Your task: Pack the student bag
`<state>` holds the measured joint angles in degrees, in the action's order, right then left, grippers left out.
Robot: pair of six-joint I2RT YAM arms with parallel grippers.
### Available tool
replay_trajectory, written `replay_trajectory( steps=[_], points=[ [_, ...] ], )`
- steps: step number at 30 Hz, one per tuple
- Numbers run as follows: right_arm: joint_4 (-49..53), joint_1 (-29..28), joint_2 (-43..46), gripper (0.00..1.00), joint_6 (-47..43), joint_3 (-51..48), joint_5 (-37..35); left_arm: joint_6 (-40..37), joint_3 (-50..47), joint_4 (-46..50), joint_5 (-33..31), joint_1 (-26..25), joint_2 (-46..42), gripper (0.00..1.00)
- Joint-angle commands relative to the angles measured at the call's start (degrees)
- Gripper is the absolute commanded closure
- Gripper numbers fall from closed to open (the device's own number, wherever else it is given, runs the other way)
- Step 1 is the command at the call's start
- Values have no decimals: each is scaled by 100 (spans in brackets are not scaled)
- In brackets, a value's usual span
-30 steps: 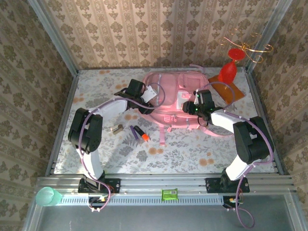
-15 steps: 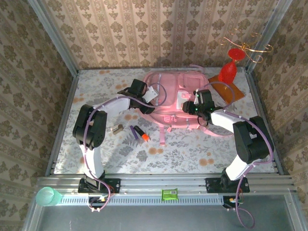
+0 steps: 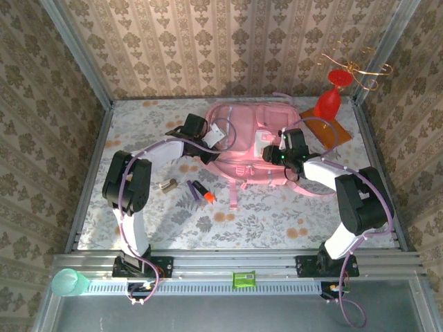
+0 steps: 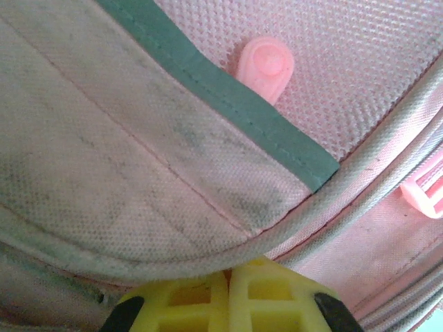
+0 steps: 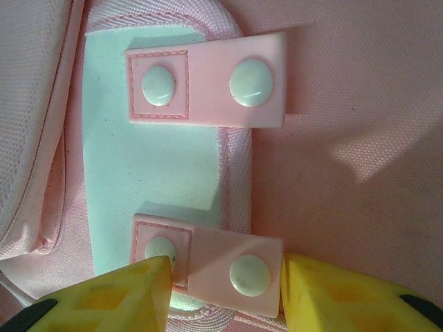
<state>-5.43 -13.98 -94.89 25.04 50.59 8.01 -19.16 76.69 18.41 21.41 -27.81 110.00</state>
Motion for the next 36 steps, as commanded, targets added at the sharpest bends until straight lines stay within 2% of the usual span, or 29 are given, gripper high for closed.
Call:
replay_trajectory(
  steps=[1,7,11,15,22,29,33,36],
  points=[
    [533,80,-211,53,-155,-27,-69,170,-144,-267,147,48,-263,100],
    [642,137,-16,52,-208,20,-153,463,-784,-941,488,48,-793,100],
    [1063,240,-106,52,-222,229,-561,674,-1010,-1141,656,14,-970,100],
    [1653,516,-427,53,-38,682,-672,716,-987,-1032,454,-178,-914,100],
    [1957,712,-505,54,-49,1204,-770,874,-840,-774,74,-702,-758,100],
    [1343,372,657,50,130,564,-62,1337,-980,-1243,153,-966,-724,100],
    [795,-44,953,46,836,122,581,1286,-1039,-1336,42,-1050,-806,100],
    [261,-390,858,40,1514,-40,844,1265,-1084,-1361,13,-1068,-861,100]
  ],
)
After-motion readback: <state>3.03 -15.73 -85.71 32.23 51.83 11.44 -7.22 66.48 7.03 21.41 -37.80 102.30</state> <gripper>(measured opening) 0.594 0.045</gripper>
